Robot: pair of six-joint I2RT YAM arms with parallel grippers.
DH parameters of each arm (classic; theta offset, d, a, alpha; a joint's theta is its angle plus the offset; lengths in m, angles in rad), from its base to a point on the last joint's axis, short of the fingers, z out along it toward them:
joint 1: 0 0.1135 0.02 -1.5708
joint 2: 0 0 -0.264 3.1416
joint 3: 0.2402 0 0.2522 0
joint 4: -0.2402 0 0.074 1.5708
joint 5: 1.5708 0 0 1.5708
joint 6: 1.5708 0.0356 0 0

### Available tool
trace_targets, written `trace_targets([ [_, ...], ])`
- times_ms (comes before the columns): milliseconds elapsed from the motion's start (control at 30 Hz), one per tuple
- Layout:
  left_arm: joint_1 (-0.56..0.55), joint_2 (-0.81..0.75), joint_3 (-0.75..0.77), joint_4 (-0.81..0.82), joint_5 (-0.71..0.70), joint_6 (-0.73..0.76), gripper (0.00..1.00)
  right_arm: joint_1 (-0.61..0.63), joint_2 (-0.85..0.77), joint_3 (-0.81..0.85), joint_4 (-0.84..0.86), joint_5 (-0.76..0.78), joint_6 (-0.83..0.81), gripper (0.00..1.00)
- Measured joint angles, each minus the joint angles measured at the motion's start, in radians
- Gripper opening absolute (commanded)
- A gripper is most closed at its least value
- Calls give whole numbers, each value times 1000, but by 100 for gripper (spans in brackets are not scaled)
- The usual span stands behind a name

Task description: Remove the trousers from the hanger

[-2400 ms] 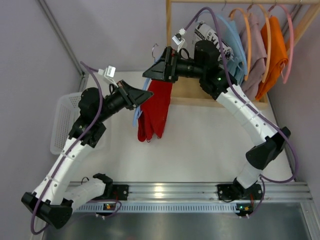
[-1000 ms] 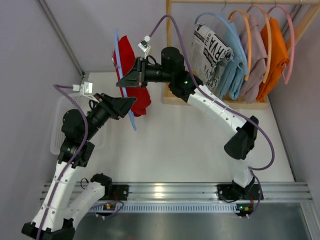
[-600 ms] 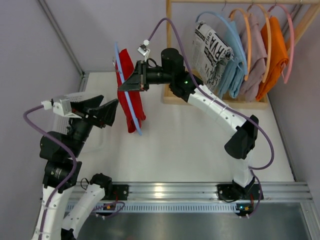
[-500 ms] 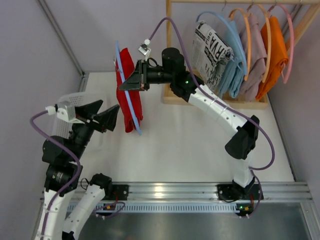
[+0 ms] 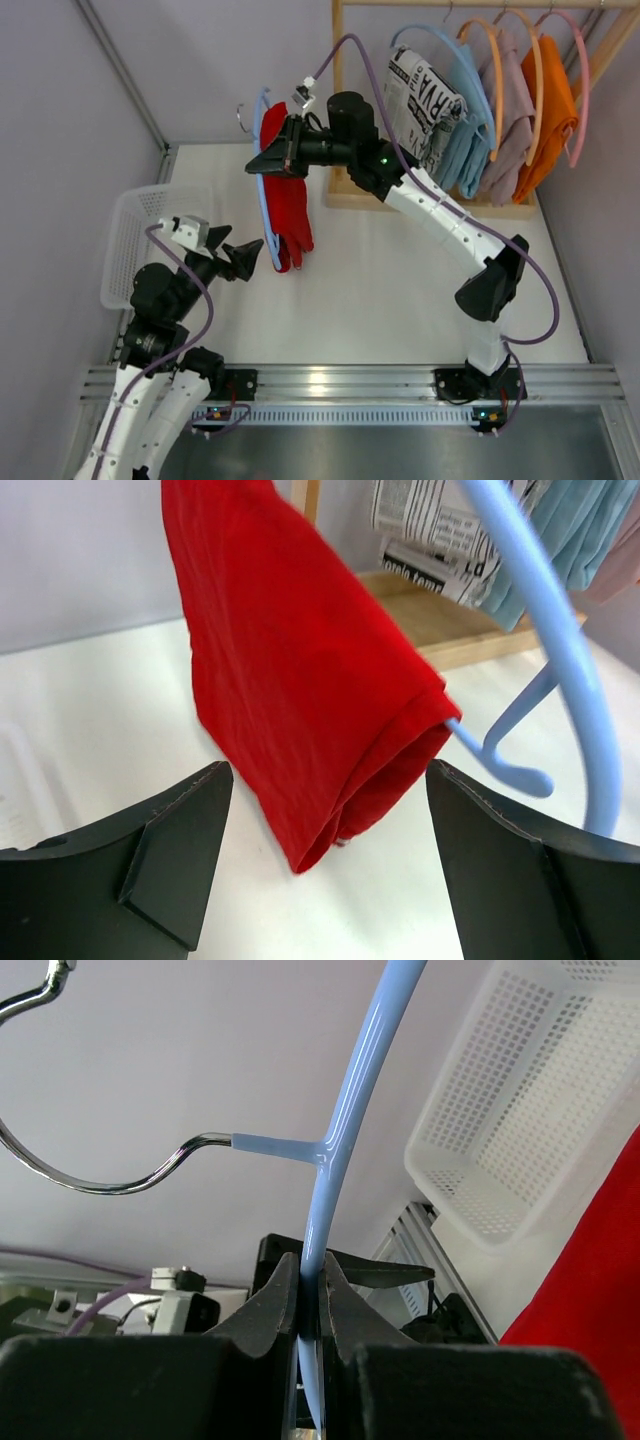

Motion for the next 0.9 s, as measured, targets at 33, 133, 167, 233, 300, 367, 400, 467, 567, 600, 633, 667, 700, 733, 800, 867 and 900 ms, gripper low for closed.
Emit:
trace_targets([
  [33,0,2,-18,7,2,5,84,0,0,2,-12,18,4,0],
  [133,0,5,-64,23,13,14,84,-5,0,6,-29,44,15,0],
  [167,0,3,-80,34,20,17,85,-8,0,8,-32,50,19,0],
  [233,0,-3,-109,57,27,23,85,-12,0,13,-42,60,24,0],
  [300,0,-19,-150,95,30,33,86,-16,0,20,-43,65,29,0],
  [367,0,-25,-185,129,32,35,86,-18,0,27,-44,68,32,0],
  [400,0,-25,-204,153,33,35,86,-18,0,30,-43,69,33,0],
  [467,0,-21,-234,193,33,36,86,-18,0,36,-43,71,33,0],
  [567,-5,15,-255,259,21,42,85,-18,0,40,-42,71,34,0],
  [600,-6,31,-259,285,19,44,84,-17,0,40,-42,71,34,0],
  [633,-8,50,-261,311,17,46,84,-17,0,40,-42,71,34,0],
  [667,-9,77,-262,346,13,48,84,-17,0,40,-42,71,34,0],
  [700,-10,94,-263,366,13,50,84,-17,0,40,-42,70,34,0],
  [733,-12,120,-263,399,10,50,83,-17,0,40,-42,69,34,0],
  [800,-14,172,-263,457,-5,51,80,-16,0,40,-42,65,35,0],
  [867,-14,224,-263,511,-19,55,75,-16,0,40,-42,64,35,0],
  [900,-16,246,-263,531,-30,58,73,-17,0,40,-42,64,35,0],
])
